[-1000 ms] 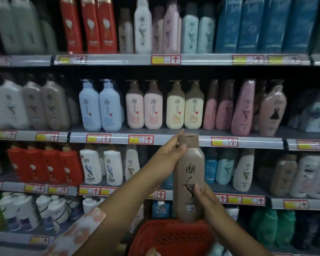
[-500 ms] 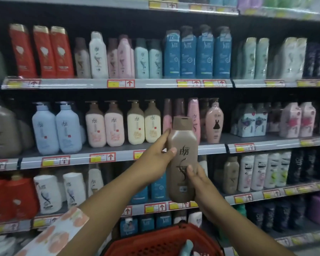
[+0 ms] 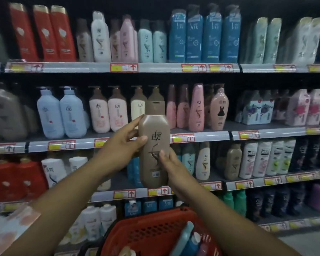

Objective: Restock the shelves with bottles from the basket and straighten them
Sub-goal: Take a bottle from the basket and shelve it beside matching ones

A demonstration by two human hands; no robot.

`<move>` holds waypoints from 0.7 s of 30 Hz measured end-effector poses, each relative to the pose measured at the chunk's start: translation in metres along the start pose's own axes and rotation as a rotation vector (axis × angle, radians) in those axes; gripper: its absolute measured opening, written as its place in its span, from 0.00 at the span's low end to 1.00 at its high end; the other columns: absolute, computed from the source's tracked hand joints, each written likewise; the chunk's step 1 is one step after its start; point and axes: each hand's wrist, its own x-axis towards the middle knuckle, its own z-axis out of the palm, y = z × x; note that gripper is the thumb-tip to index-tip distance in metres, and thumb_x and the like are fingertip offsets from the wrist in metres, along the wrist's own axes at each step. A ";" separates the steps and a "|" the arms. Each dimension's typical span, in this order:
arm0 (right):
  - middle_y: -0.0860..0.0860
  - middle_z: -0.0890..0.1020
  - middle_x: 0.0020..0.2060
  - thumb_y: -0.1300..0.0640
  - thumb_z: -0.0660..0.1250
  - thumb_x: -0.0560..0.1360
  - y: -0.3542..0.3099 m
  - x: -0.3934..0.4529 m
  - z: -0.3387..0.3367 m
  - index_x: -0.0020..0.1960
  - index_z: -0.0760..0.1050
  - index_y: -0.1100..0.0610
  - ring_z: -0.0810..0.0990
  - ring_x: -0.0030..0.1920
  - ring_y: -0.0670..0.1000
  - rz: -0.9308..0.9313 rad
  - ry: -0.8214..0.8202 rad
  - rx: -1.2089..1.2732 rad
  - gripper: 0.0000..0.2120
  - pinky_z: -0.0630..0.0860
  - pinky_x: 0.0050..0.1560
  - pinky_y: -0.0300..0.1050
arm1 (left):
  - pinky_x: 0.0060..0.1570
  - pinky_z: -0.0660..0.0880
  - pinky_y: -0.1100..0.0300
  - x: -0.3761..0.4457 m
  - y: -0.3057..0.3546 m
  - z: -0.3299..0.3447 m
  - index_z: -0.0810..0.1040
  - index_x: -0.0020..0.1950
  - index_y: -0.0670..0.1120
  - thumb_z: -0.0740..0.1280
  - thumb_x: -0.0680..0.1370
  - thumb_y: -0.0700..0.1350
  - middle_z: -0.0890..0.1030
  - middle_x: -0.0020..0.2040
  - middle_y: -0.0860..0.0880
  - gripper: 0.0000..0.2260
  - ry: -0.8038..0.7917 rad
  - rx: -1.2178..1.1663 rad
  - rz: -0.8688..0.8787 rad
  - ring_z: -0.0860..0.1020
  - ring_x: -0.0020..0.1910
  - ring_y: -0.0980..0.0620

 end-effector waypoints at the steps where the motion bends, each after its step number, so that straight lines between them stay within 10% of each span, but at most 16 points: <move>1: 0.44 0.82 0.59 0.36 0.60 0.75 0.002 0.000 -0.003 0.68 0.69 0.39 0.82 0.59 0.45 0.010 -0.002 -0.016 0.22 0.80 0.60 0.50 | 0.60 0.79 0.49 -0.001 -0.001 0.002 0.67 0.75 0.65 0.66 0.81 0.43 0.79 0.66 0.57 0.25 0.003 -0.004 0.000 0.78 0.65 0.53; 21: 0.52 0.85 0.58 0.43 0.64 0.80 0.120 -0.017 -0.198 0.68 0.76 0.48 0.83 0.60 0.54 0.045 0.410 0.065 0.18 0.80 0.59 0.55 | 0.53 0.82 0.48 0.100 -0.098 0.210 0.75 0.62 0.52 0.72 0.78 0.43 0.81 0.60 0.51 0.14 -0.194 0.119 -0.127 0.84 0.52 0.50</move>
